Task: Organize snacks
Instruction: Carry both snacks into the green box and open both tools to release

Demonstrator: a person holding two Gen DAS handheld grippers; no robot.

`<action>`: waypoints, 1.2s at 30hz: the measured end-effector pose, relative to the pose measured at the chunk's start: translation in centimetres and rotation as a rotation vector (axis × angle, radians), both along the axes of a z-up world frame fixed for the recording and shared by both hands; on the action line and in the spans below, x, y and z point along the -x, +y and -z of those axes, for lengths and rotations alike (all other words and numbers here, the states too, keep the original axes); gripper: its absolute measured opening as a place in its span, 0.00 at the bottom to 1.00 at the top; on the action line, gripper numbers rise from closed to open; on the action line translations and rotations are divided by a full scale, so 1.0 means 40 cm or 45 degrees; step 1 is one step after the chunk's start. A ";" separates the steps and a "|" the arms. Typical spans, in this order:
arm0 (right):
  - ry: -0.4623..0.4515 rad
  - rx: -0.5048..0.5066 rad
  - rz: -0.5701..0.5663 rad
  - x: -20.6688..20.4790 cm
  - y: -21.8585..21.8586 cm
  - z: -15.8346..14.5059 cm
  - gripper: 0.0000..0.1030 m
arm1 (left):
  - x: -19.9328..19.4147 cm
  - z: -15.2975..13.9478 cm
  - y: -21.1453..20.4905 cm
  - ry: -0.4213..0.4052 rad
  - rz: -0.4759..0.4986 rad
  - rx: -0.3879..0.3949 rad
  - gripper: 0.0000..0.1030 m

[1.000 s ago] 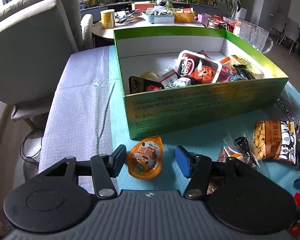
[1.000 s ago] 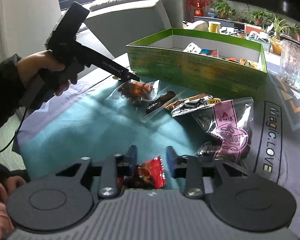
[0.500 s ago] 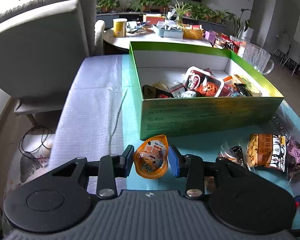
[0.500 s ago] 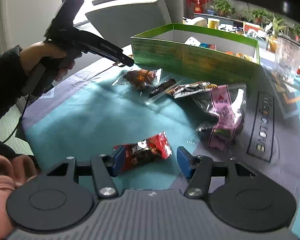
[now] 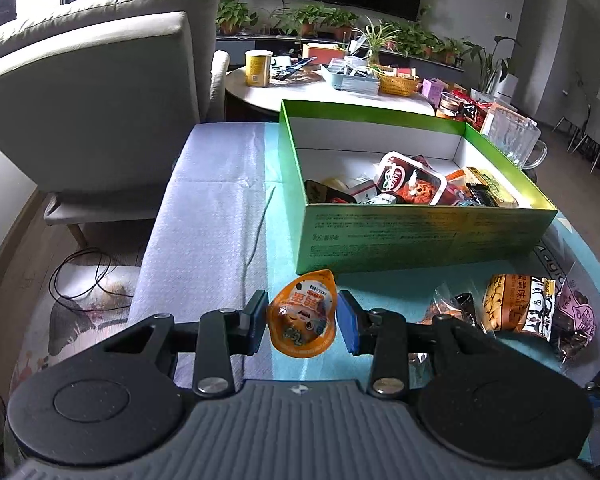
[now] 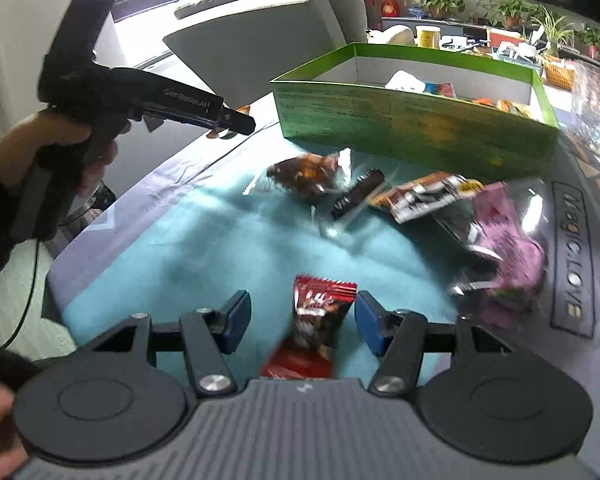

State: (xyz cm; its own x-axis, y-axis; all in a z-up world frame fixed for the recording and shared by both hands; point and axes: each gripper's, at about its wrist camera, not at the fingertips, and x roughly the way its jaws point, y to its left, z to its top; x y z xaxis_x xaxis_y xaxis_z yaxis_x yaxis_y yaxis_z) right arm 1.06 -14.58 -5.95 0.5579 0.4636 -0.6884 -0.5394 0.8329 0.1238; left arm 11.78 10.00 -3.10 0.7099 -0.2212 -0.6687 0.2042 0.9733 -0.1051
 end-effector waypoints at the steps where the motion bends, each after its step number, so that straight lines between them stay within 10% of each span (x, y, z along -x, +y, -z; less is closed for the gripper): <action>1: -0.033 0.045 -0.014 0.008 0.013 0.003 0.58 | 0.003 0.000 0.003 0.000 -0.003 0.004 0.34; 10: -0.069 0.090 -0.024 0.042 -0.022 0.009 0.57 | 0.011 -0.005 0.003 -0.016 0.008 0.024 0.34; 13: -0.072 0.101 0.017 0.036 -0.029 0.000 0.28 | 0.015 -0.013 0.000 -0.029 0.013 0.029 0.34; 36: -0.425 -0.164 0.391 -0.220 -0.104 -0.220 0.28 | -0.053 -0.171 -0.159 -0.245 0.188 0.080 0.34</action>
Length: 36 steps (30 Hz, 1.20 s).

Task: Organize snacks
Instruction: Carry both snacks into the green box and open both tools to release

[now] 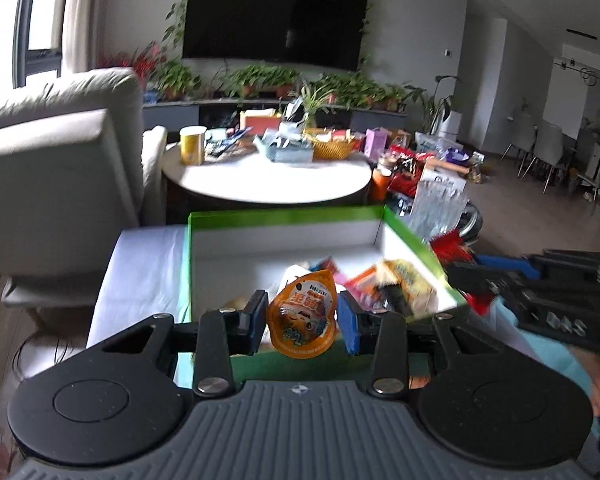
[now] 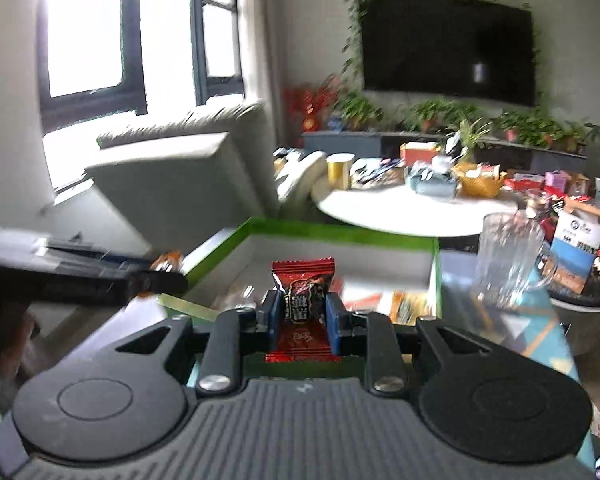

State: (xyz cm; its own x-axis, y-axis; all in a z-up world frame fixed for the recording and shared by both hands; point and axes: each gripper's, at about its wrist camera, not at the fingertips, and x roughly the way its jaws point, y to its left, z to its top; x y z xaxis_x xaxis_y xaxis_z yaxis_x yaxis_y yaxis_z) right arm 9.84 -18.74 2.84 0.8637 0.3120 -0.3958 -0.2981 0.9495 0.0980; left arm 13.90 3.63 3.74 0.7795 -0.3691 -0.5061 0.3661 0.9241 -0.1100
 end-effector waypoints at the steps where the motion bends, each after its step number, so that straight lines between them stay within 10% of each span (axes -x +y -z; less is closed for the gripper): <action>1: -0.001 -0.019 0.017 -0.014 -0.008 -0.003 0.28 | -0.010 -0.005 -0.007 -0.004 0.003 0.000 0.34; 30: 0.172 -0.153 0.082 -0.196 -0.012 0.087 0.29 | -0.216 0.100 -0.074 0.133 0.008 -0.029 0.35; 36: 0.187 -0.171 0.119 -0.198 -0.014 0.096 0.37 | -0.203 0.100 -0.069 0.120 -0.035 -0.036 0.53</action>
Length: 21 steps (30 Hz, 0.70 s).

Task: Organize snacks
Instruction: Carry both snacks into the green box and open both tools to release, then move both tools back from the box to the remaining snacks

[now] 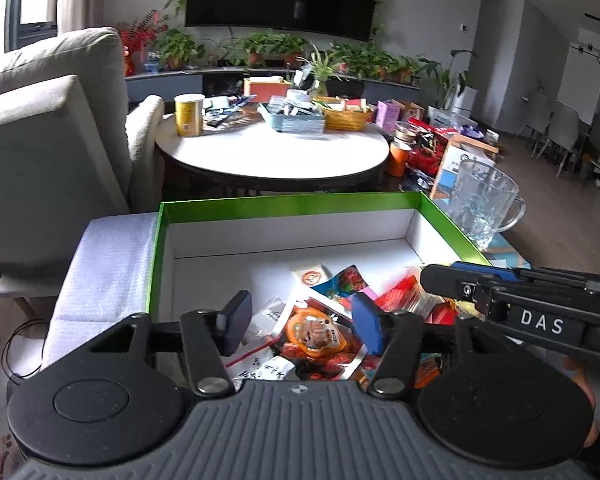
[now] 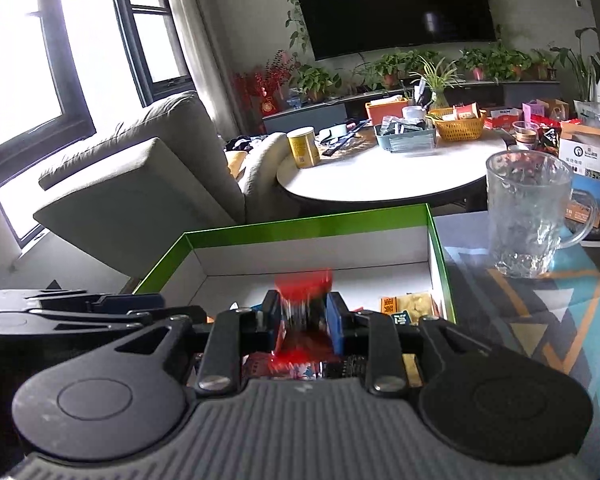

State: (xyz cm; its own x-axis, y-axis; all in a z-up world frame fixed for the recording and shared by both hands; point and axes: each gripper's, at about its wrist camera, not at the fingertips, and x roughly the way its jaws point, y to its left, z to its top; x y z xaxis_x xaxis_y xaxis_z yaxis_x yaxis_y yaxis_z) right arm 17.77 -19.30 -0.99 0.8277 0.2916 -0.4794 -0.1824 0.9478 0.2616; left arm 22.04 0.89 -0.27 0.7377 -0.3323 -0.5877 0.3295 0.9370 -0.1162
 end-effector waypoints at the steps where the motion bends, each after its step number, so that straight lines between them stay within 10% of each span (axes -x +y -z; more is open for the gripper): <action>1: -0.001 0.000 0.006 0.003 0.000 0.001 0.43 | 0.004 0.000 0.004 0.000 -0.004 0.009 0.53; 21: -0.029 0.017 -0.166 0.181 0.008 -0.039 0.57 | 0.224 0.022 0.101 0.040 0.099 -0.039 0.68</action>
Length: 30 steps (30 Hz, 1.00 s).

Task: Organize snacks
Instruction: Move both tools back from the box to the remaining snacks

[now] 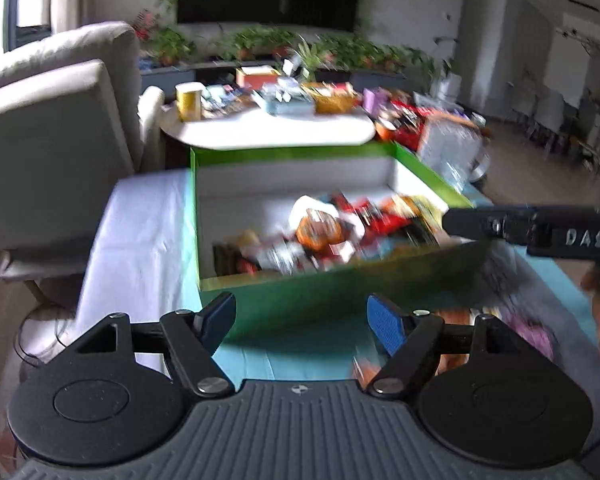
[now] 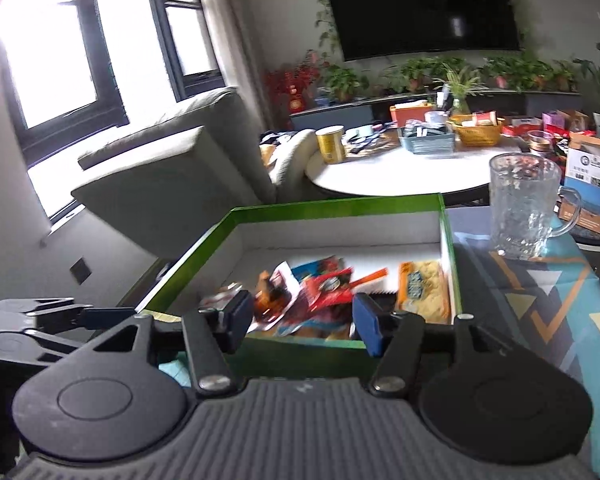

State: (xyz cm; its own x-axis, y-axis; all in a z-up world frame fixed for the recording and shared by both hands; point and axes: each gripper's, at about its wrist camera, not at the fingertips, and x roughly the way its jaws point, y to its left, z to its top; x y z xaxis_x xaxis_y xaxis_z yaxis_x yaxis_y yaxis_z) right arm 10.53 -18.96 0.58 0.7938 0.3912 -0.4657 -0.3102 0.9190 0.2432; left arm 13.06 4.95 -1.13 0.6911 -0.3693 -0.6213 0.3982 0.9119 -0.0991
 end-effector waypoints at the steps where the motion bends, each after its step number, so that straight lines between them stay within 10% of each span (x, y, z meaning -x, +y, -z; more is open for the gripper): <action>1: 0.004 -0.001 -0.027 0.016 0.004 0.000 0.57 | 0.010 0.007 -0.001 0.021 0.030 -0.006 0.68; 15: 0.194 -0.002 -0.172 0.152 0.024 0.055 0.56 | 0.053 0.078 -0.073 0.032 0.307 -0.247 0.68; 30: 0.291 0.042 -0.190 0.159 0.074 0.096 0.56 | 0.093 0.110 0.033 0.144 0.044 -0.039 0.45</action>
State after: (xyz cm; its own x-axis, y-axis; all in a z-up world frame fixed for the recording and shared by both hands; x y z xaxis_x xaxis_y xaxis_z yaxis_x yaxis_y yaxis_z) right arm 4.17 -15.99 -3.25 0.6014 0.4775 -0.6405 -0.3832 0.8759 0.2931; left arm 9.35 6.29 -5.51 0.6034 -0.3712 -0.7058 0.4174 0.9012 -0.1172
